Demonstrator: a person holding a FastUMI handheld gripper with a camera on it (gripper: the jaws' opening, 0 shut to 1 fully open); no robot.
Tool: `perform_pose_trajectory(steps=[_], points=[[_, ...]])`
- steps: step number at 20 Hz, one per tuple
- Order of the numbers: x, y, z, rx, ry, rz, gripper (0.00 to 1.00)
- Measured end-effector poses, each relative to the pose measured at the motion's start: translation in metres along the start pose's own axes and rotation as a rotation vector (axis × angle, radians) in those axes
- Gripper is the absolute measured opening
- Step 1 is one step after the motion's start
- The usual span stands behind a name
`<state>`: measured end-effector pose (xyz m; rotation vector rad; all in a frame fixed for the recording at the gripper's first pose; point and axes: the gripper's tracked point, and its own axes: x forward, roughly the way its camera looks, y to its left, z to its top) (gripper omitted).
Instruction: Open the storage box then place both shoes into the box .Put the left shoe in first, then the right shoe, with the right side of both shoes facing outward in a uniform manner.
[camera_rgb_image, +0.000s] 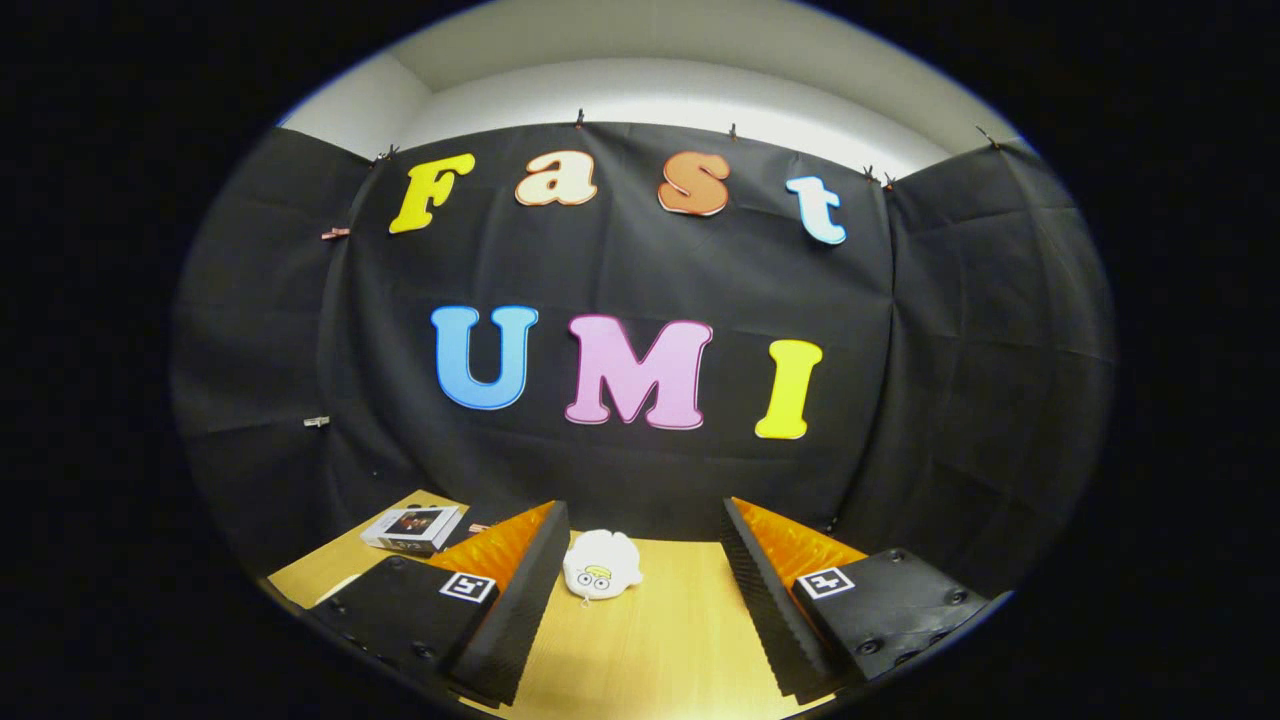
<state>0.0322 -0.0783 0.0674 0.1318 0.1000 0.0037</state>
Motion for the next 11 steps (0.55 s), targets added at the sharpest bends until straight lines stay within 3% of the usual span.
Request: perform_pose_trajectory(steps=[11], points=[[-0.02, -0.05, 0.009, 0.013, -0.076, -0.034, 0.93]])
